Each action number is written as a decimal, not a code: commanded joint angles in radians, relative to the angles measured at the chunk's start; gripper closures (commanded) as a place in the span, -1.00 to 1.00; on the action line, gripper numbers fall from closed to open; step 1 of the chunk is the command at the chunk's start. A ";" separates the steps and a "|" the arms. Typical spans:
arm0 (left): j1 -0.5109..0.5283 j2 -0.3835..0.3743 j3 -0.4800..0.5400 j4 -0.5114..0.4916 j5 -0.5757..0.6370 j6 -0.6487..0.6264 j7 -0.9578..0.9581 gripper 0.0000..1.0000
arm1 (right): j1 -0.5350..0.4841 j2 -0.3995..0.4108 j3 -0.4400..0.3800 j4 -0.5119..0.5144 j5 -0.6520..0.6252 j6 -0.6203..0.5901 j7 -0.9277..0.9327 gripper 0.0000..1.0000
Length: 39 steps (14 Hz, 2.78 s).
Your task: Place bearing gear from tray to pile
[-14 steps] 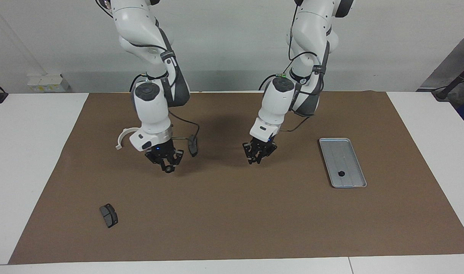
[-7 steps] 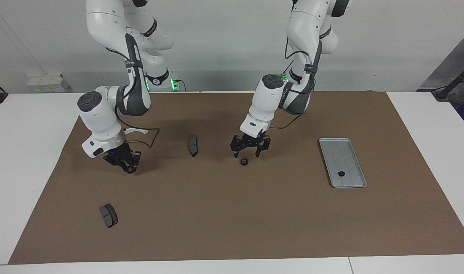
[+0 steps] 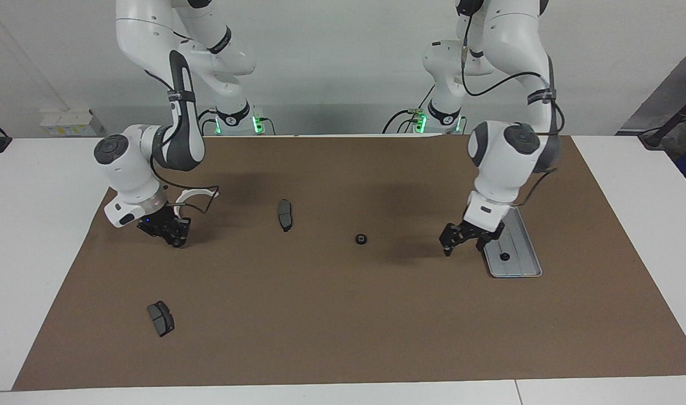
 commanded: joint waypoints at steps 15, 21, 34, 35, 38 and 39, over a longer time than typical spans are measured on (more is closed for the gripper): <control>0.164 0.004 -0.012 -0.201 -0.004 0.172 0.286 -0.16 | 0.509 0.057 0.019 0.192 0.005 0.003 0.529 -1.00; 0.164 0.013 -0.012 -0.204 -0.004 0.201 0.288 0.11 | 0.658 0.218 0.018 0.348 -0.092 -0.008 0.735 -1.00; 0.153 0.033 -0.014 -0.118 -0.004 0.157 0.283 0.84 | 0.781 0.379 0.021 0.533 -0.136 -0.036 0.810 -0.64; 0.146 0.033 -0.015 -0.084 -0.007 0.122 0.276 0.84 | 0.782 0.379 0.021 0.527 -0.136 -0.024 0.810 -0.57; 0.092 0.032 -0.018 -0.007 -0.011 0.032 0.172 0.84 | 0.790 0.379 0.021 0.508 -0.138 -0.004 0.812 -0.41; 0.060 0.030 -0.018 -0.003 -0.011 0.031 0.108 0.84 | 0.790 0.376 0.021 0.498 -0.144 -0.004 0.812 -0.37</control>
